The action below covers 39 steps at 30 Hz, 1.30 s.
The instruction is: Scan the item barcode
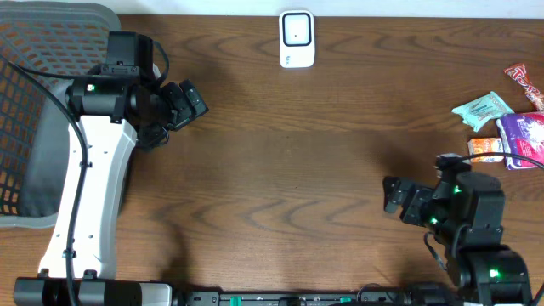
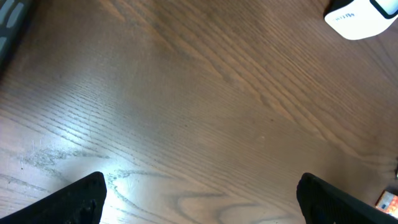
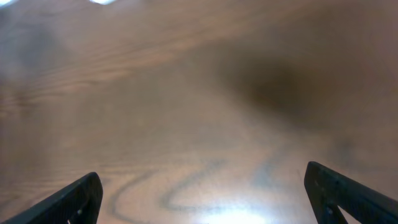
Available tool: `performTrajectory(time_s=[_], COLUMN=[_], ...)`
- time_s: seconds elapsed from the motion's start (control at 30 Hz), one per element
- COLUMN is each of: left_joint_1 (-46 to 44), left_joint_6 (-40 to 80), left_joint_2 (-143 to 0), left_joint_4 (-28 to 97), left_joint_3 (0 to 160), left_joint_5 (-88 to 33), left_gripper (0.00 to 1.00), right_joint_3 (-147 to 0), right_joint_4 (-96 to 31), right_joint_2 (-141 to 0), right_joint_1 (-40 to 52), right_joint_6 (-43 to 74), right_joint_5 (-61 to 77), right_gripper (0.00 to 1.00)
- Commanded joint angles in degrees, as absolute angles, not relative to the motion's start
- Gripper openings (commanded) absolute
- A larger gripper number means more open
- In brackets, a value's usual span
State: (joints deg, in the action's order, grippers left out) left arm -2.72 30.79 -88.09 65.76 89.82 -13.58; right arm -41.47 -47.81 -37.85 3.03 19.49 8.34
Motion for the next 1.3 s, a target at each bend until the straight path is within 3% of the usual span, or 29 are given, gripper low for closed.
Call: performTrajectory(time_s=[0.0, 0.33, 0.47, 0.97, 1.27], left_joint_1=[-2.5, -2.5, -2.5, -2.5, -2.5], left_joint_6=[30.0, 30.1, 30.1, 30.1, 30.1], left_joint_2=[-88.4, -88.4, -88.4, -88.4, -88.4], left_joint_4=[65.9, 65.9, 65.9, 65.9, 65.9], left_joint_3=[90.2, 90.2, 90.2, 90.2, 90.2], left_joint_5=[-13.5, -13.5, -13.5, -13.5, -13.5], left_gripper=[0.98, 0.98, 0.98, 0.98, 0.98], right_joint_3=[-36.2, -9.1, -2.5, -0.3, -0.3], right_joint_4=[-41.5, -5.7, 2.1, -3.9, -3.9], right_joint_2=[-33.6, -16.6, -13.0, -1.4, -0.3], right_joint_1=[6.4, 6.3, 6.3, 4.5, 4.0], right_joint_6=[14.0, 14.1, 14.1, 14.0, 7.4], right_joint_5=[8.1, 13.9, 12.8, 6.3, 6.3], right_gripper=[0.99, 0.99, 0.99, 0.99, 0.99])
